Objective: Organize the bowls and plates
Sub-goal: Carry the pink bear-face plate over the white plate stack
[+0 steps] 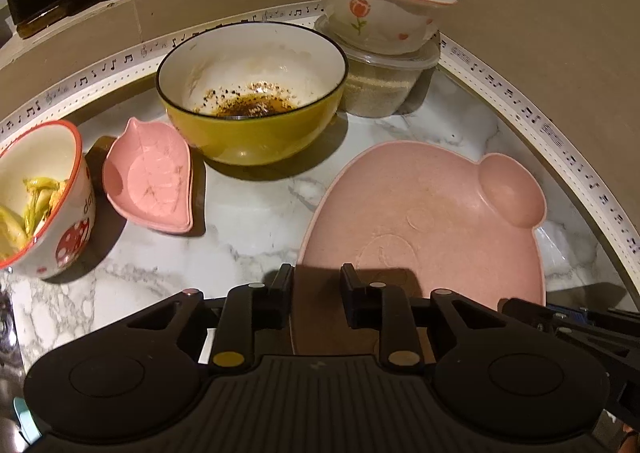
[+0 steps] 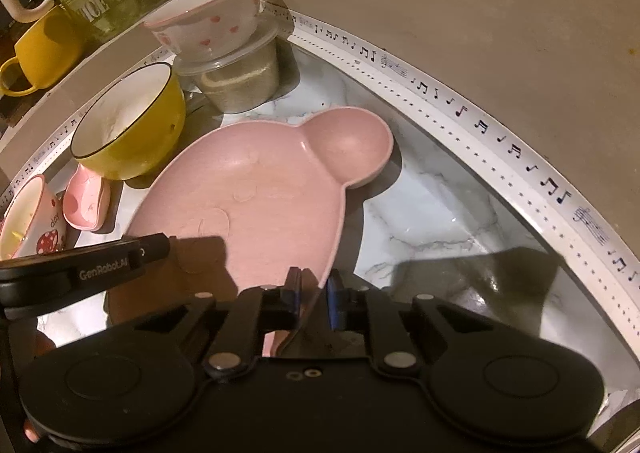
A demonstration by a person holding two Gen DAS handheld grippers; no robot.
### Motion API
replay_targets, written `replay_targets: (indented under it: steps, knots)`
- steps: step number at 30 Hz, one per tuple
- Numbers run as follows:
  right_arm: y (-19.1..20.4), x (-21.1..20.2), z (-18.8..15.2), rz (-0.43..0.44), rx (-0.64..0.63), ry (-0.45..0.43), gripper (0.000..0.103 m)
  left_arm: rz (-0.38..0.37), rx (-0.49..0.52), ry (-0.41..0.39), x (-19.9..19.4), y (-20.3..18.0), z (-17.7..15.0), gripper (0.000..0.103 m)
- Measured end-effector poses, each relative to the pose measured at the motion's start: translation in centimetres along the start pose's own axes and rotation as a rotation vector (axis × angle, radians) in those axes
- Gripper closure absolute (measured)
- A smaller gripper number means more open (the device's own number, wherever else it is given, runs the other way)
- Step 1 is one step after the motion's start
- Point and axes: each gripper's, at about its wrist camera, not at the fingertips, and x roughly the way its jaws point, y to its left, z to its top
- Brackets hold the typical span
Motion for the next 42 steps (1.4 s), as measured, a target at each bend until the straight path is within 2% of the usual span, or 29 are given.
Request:
replay_targets:
  steps: [8, 18, 33, 42]
  knots:
    - [-0.2, -2.5, -1.3, 0.008, -0.051, -0.005, 0.092, -0.026, 0.024, 0.002, -3.2, -0.7, -2.1, 0.079]
    - [-0.2, -7.5, -4.5, 0.012, -0.062, -0.024, 0.092, -0.072, 0.079, -0.003, -8.7, -1.9, -5.4, 0.079]
    - [-2.0, -16.1, -10.3, -0.024, -0.001, -0.089, 0.092, -0.18, 0.185, -0.037, -16.7, -3.9, -10.7, 0.079]
    - [-4.3, -20.0, -13.3, -0.076, 0.052, -0.124, 0.092, -0.25, 0.256, -0.039, -19.4, -6.9, -12.7, 0.079]
